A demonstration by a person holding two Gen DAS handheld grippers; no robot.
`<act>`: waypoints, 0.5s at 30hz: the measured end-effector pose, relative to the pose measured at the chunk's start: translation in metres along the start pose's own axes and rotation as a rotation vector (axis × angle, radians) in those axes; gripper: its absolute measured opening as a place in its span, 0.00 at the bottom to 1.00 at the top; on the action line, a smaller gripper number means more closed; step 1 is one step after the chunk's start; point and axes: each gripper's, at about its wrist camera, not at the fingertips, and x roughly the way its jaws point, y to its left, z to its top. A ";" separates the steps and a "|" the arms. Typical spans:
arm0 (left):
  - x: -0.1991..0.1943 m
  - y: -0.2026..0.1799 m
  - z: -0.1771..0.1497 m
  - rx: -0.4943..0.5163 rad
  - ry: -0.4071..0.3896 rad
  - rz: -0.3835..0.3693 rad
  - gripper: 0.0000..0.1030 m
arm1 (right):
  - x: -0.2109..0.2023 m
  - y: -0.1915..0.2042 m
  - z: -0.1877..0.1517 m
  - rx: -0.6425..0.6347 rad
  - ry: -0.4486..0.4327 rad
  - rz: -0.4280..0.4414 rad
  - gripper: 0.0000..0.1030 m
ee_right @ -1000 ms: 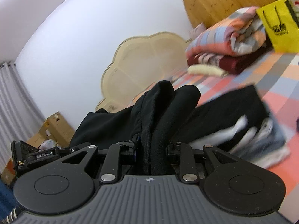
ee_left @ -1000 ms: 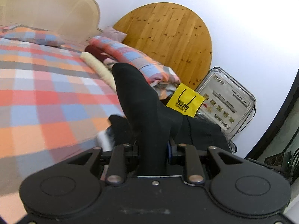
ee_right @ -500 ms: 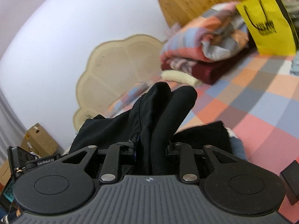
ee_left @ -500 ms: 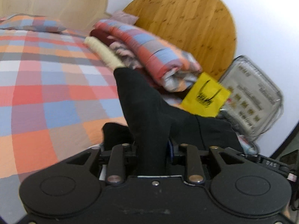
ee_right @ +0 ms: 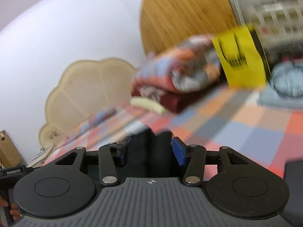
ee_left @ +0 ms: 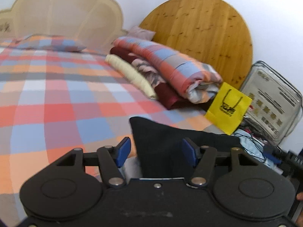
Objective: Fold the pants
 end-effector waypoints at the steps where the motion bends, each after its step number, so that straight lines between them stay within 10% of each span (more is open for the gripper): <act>1: -0.006 -0.005 0.000 0.012 0.001 -0.011 0.57 | -0.002 0.010 0.002 -0.025 0.005 0.025 0.79; 11: 0.022 -0.046 -0.029 0.142 0.042 -0.040 0.57 | 0.060 0.035 -0.012 -0.156 0.113 0.018 0.67; 15: 0.047 -0.051 -0.041 0.206 0.049 -0.014 0.57 | 0.090 0.006 -0.026 -0.137 0.147 -0.071 0.45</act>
